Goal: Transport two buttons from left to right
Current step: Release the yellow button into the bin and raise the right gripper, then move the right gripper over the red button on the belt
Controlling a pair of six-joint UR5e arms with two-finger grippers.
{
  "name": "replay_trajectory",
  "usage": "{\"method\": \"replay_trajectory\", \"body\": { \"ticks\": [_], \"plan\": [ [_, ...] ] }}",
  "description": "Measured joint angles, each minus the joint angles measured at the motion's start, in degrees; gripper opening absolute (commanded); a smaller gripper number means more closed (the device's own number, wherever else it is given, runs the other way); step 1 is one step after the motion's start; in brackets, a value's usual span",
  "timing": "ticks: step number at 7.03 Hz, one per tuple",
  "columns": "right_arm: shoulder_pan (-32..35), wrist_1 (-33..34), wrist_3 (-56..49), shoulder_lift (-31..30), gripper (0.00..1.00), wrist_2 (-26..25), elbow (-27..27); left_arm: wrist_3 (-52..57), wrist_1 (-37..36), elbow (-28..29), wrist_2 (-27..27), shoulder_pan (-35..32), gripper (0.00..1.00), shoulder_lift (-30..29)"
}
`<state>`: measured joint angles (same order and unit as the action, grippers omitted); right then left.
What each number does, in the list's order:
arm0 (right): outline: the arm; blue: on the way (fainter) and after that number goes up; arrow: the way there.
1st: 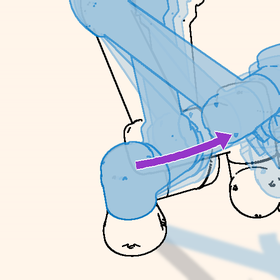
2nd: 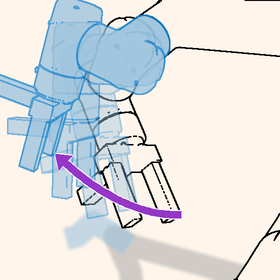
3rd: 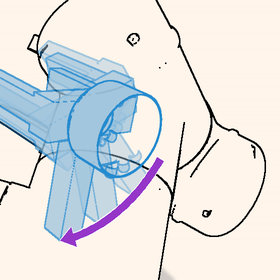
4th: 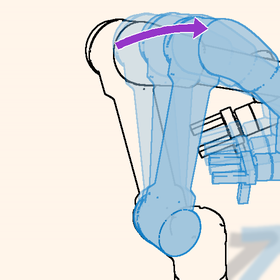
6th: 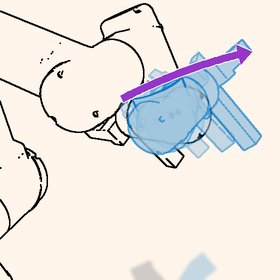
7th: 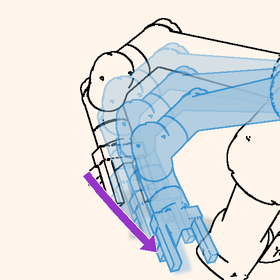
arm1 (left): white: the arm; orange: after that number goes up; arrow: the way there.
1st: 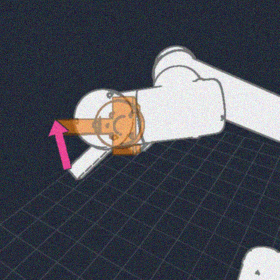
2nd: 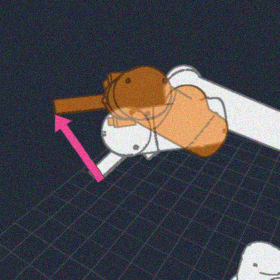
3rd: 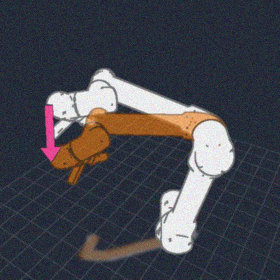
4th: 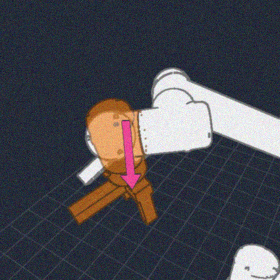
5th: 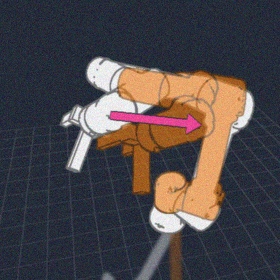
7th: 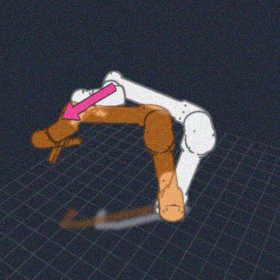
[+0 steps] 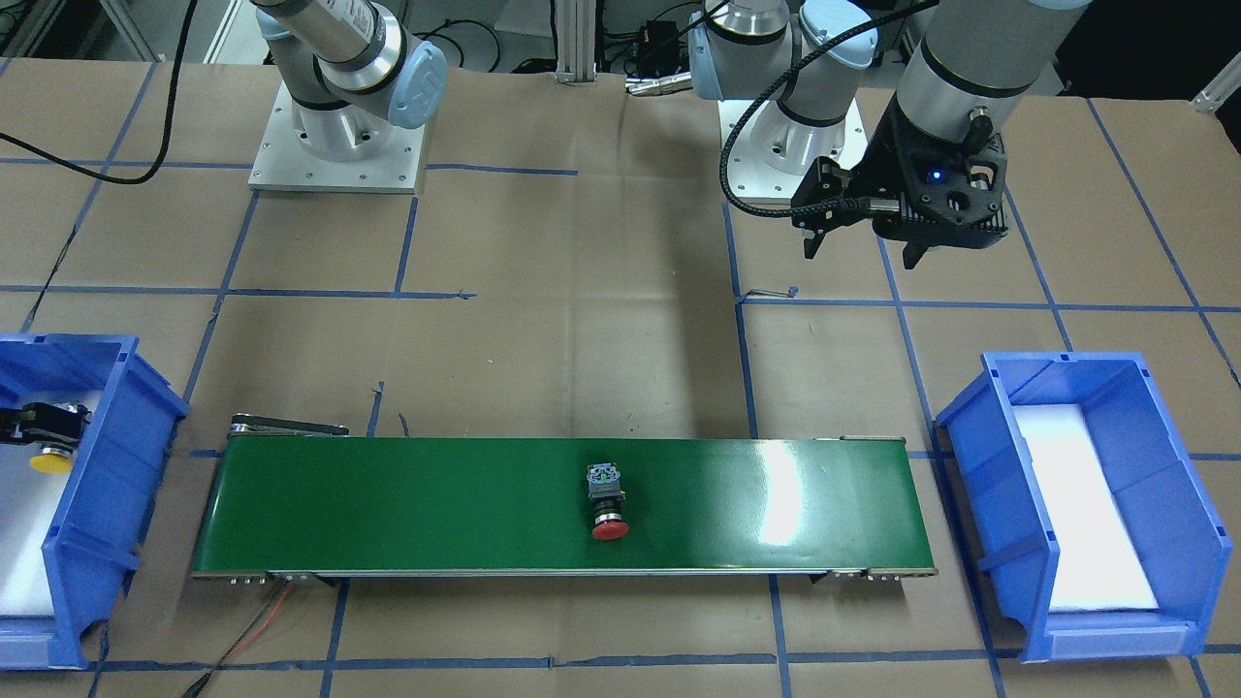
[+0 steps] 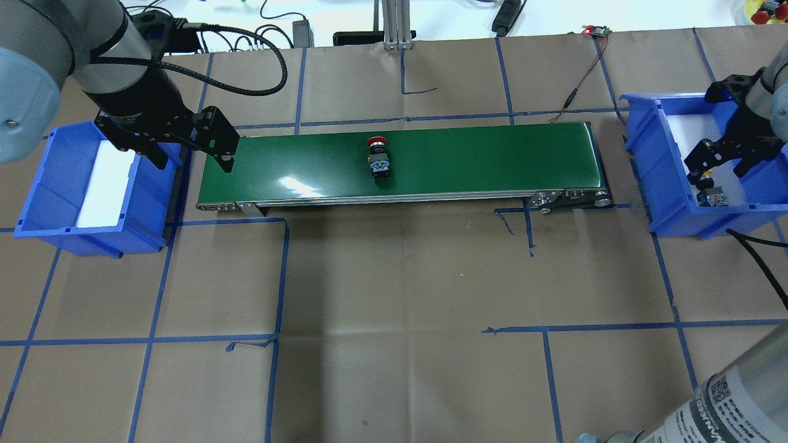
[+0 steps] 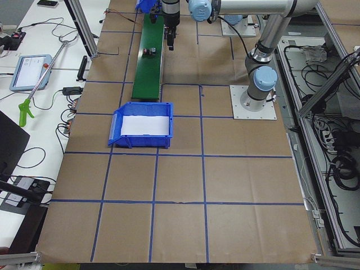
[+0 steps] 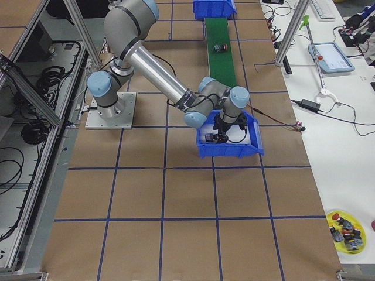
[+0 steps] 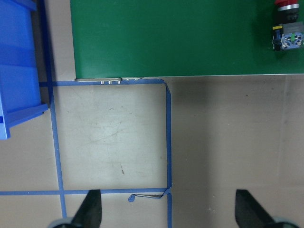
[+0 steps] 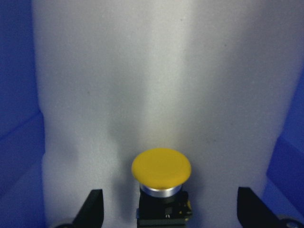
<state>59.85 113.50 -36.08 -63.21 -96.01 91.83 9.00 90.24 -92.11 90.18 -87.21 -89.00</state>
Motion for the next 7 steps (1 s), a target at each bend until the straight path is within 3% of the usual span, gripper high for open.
{"method": "replay_trajectory", "body": {
  "ticks": [3, 7],
  "plan": [
    [1.06, -2.42, 2.03, -7.00, 0.99, 0.54, -3.54, 0.23, -0.06, 0.06, 0.00, 0.02, 1.00, -0.04],
    [10.67, -16.00, 16.88, -11.20, 1.00, 0.74, -12.38, 0.17, -0.11, 0.12, 0.00, 0.02, 1.00, -0.04]
  ]
}}
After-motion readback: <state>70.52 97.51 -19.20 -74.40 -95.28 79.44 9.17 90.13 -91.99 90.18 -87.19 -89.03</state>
